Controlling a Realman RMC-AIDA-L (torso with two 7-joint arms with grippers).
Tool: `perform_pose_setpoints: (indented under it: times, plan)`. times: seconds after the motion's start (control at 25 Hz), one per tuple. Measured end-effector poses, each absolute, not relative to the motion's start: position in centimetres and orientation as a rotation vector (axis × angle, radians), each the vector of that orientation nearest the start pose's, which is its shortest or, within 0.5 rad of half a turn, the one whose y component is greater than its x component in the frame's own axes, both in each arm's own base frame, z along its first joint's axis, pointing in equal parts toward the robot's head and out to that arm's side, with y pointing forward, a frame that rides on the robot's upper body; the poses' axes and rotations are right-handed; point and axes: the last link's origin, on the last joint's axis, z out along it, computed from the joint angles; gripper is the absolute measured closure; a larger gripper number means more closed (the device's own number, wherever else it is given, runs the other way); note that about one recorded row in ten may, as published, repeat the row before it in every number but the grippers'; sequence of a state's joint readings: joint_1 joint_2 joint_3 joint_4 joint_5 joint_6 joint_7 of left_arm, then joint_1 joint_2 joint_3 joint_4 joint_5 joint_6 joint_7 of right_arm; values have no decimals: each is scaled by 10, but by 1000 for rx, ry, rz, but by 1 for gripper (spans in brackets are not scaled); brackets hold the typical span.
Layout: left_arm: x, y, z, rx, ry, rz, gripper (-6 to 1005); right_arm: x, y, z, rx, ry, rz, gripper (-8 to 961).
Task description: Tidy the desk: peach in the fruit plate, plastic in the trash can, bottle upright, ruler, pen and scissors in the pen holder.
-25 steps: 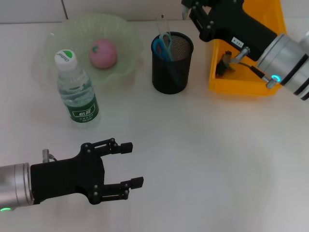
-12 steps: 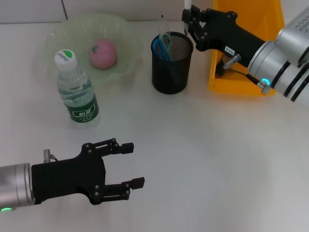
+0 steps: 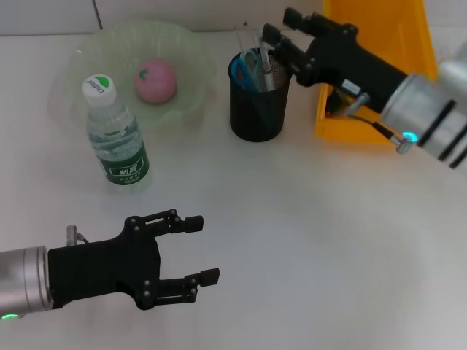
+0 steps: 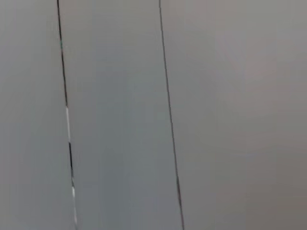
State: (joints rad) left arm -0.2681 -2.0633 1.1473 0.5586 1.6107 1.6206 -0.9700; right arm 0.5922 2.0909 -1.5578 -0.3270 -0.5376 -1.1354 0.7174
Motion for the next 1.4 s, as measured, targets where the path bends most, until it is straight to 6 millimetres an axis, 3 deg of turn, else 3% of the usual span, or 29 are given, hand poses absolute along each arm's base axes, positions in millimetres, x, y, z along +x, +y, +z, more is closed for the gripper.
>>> perform_pose_setpoints:
  times: [0.16,0.32,0.52,0.68,0.84,1.4]
  plan:
    - [-284,238,-39,-2821,-318,-891,216,213,351,-18,-2160,452,1262,575]
    - [-281,241,-38,-2821,-303,-899,216,233,315,11,-2342,492,1269,444]
    - [-277,246,-37,-2828,-279,-900,216,264,258,9,-2708,375,1107,255]
    - [-276,248,-36,-2831,-270,-898,216,283,226,-5,-2775,337,1024,132]
    - [-276,250,-35,-2833,-261,-895,216,289,216,-10,-2758,302,995,112]
    - [-276,248,-36,-2834,-266,-902,216,289,221,-16,-2733,314,976,112]
